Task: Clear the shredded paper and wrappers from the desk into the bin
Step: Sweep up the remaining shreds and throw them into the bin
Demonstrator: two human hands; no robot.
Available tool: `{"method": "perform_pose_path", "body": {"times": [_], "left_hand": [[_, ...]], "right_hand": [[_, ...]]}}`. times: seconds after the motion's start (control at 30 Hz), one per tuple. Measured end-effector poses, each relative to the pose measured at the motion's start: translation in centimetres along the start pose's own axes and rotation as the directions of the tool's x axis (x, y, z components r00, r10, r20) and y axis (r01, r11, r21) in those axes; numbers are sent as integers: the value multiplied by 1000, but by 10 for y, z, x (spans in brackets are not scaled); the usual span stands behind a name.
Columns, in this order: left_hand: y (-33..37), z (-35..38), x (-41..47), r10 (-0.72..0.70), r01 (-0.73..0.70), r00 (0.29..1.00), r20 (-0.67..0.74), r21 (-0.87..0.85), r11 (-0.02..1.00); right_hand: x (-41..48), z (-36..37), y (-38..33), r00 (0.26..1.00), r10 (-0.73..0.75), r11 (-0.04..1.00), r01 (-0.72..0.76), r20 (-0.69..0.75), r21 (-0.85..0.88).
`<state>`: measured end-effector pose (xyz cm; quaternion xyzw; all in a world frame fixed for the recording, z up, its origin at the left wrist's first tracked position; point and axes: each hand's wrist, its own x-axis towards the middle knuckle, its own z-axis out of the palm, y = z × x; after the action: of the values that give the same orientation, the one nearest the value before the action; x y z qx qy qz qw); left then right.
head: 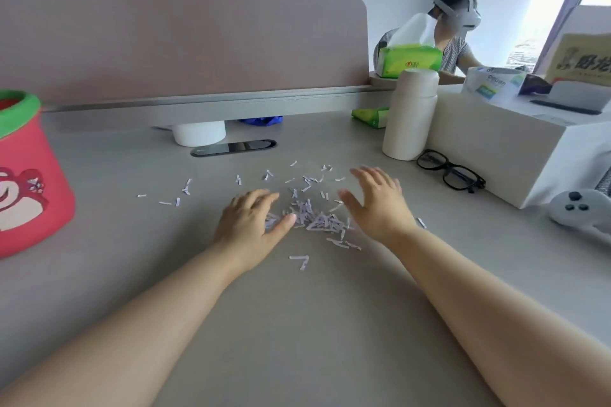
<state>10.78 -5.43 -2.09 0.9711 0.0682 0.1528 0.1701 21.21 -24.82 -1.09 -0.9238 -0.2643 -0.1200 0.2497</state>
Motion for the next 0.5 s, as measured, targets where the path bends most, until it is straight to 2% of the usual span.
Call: {"method": "perform_pose_path", "body": {"times": [0.07,0.1,0.13,0.17,0.23,0.3,0.37,0.4,0.47,0.5], "left_hand": [[9,-1,-9,-10,-4,985,174,82,997],[14,1,-13,-8,-27,964,266,127,992],[20,3,-15,-11,-46,942,336,161,986],[24,5,-16,-25,-45,928,372,177,983],[26,7,-14,-74,7,930,360,184,983],[20,7,-10,-129,73,942,309,185,980],[11,6,-5,-168,122,953,252,188,975],[6,5,-4,-183,141,957,225,193,971],[-3,2,-1,-219,179,959,179,213,960],[-7,0,-1,-239,199,956,169,223,954]], "right_hand": [[-1,-3,11,935,339,936,-324,107,-137],[-3,-1,13,885,435,895,-407,162,-180],[-6,2,12,859,471,877,-432,201,-210],[-8,7,9,864,451,887,-406,223,-219],[-11,14,1,925,281,958,-254,255,-134],[-13,15,-11,956,42,993,-72,291,93],[-13,11,-24,964,-130,961,65,232,269],[-12,8,-27,974,-164,947,111,155,303],[-9,5,-26,991,-135,952,124,22,278],[-8,4,-22,995,-90,970,81,29,227]]}}
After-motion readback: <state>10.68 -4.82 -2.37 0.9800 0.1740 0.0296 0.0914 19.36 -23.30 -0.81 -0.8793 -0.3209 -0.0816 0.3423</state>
